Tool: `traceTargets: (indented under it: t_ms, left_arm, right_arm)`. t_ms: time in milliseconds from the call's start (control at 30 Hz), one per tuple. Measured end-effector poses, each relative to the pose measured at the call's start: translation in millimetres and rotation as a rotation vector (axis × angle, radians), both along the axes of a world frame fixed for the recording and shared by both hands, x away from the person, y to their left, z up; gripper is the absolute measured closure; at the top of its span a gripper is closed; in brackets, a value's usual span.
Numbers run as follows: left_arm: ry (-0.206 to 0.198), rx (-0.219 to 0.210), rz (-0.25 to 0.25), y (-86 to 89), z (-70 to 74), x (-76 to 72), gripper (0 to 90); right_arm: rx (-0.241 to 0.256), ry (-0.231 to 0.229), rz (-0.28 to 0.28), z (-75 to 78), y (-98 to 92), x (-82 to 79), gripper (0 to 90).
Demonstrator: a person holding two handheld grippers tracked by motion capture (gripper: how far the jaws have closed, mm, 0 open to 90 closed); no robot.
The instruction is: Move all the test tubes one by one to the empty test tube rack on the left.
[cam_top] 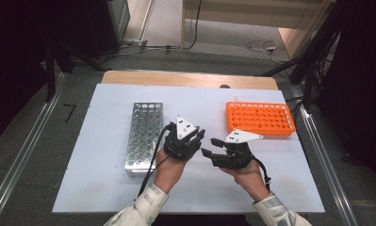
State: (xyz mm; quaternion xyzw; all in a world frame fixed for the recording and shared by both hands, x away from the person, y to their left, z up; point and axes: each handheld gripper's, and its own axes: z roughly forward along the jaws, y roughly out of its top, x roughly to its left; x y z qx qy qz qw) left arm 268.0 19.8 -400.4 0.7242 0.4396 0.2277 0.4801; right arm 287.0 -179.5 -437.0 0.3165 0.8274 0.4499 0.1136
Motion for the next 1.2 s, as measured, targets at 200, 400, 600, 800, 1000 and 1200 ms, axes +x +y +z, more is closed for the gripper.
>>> traceTargets:
  t_ms: [200,400,600,800,1000,1200]
  left_arm:
    - [-0.011,-0.016,0.050,22.5,8.3,1.6,75.3]
    - [-0.016,-0.019,0.089,40.7,13.0,1.3,75.3]
    - [-0.028,-0.016,0.120,56.3,16.7,-0.6,75.3]
    - [-0.034,-0.019,0.157,72.5,17.9,-3.4,75.3]
    - [-0.032,-0.015,0.194,88.1,16.7,-7.7,75.3]
    - [-0.032,-0.002,0.209,95.7,13.7,-11.4,75.2]
  right_arm:
    - [0.006,0.001,-0.008,0.6,-0.9,0.3,42.9]
    - [0.005,0.003,-0.012,0.4,-1.5,0.9,42.1]
    - [0.006,0.002,-0.013,0.6,-2.3,1.0,42.1]
    - [0.006,0.000,-0.016,1.2,-4.0,1.2,42.2]
    - [0.004,-0.001,-0.015,1.3,-3.6,0.9,42.3]
    - [0.004,0.000,-0.014,0.7,-3.4,1.1,42.2]
